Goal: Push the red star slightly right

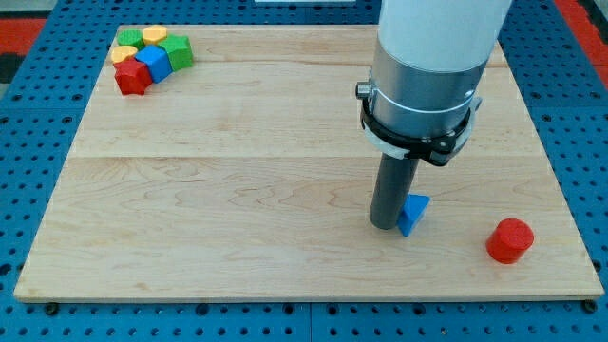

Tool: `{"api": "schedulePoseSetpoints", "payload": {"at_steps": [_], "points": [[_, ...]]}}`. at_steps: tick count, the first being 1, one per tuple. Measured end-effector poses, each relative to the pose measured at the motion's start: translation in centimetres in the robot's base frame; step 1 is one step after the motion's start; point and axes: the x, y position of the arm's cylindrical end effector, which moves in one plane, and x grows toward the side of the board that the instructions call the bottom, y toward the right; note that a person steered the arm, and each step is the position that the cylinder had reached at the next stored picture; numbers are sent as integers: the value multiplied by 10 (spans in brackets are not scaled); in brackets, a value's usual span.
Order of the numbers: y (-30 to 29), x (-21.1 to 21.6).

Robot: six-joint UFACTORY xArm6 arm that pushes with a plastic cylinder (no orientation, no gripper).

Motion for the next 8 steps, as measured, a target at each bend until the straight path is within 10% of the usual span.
{"api": "schedulePoseSetpoints", "payload": {"at_steps": [2,8], "points": [[67,0],[-310,-142]]}}
